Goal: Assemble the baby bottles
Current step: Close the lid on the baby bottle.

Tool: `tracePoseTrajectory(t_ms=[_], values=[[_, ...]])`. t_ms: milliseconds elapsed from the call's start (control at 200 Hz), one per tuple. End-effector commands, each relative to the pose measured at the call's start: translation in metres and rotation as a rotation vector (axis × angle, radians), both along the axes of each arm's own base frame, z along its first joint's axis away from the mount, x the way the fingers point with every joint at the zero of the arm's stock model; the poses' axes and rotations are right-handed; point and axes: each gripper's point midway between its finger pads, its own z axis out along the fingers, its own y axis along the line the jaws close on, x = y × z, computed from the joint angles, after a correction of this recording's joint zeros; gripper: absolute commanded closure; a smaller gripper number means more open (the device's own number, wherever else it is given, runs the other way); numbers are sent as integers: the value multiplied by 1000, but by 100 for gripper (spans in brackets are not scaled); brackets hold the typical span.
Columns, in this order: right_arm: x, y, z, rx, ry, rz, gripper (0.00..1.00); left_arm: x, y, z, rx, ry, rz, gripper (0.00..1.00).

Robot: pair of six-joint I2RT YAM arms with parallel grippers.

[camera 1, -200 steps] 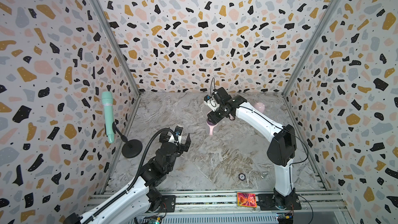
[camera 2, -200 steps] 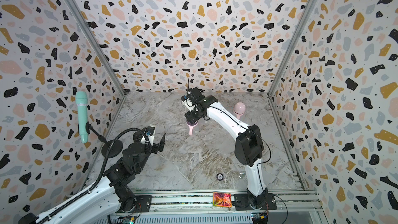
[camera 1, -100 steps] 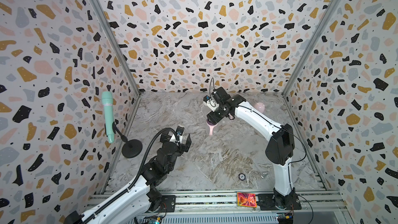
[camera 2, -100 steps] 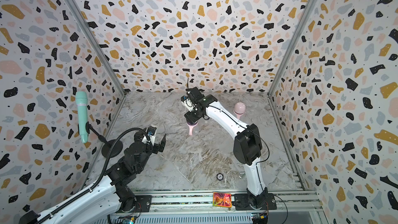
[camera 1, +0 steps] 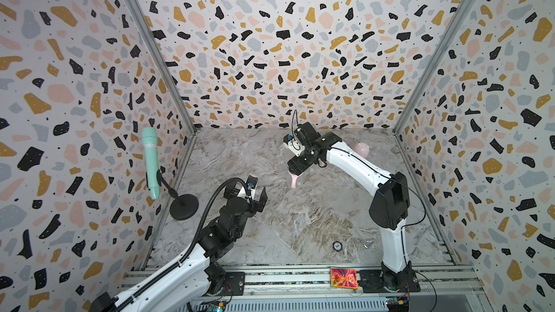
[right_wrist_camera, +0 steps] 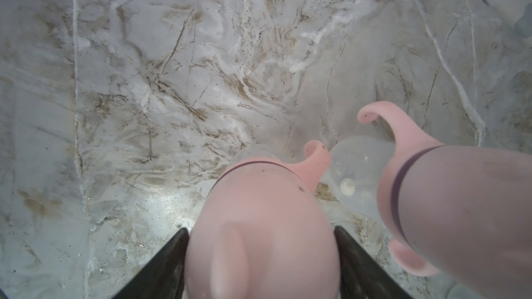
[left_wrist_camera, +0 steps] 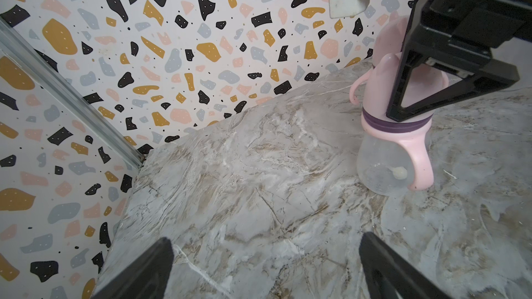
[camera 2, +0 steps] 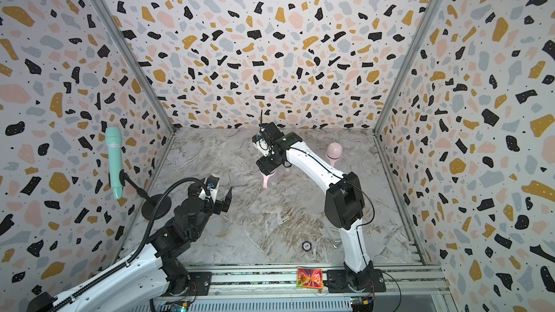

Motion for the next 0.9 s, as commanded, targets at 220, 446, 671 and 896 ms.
tracePoseTrajectory(t_ms=[220, 446, 671, 896], values=[[0, 2, 40, 115, -74, 27, 11, 11, -15, 21, -68, -51, -25, 0], [-2, -2, 85, 297, -173, 74, 8, 28, -36, 35, -119, -58, -52, 0], [-3, -21, 117, 464, -265, 79, 10, 52, -57, 46, -113, -49, -60, 0], [-7, -23, 126, 661, -343, 79, 45, 80, -85, 66, -173, -65, -82, 2]])
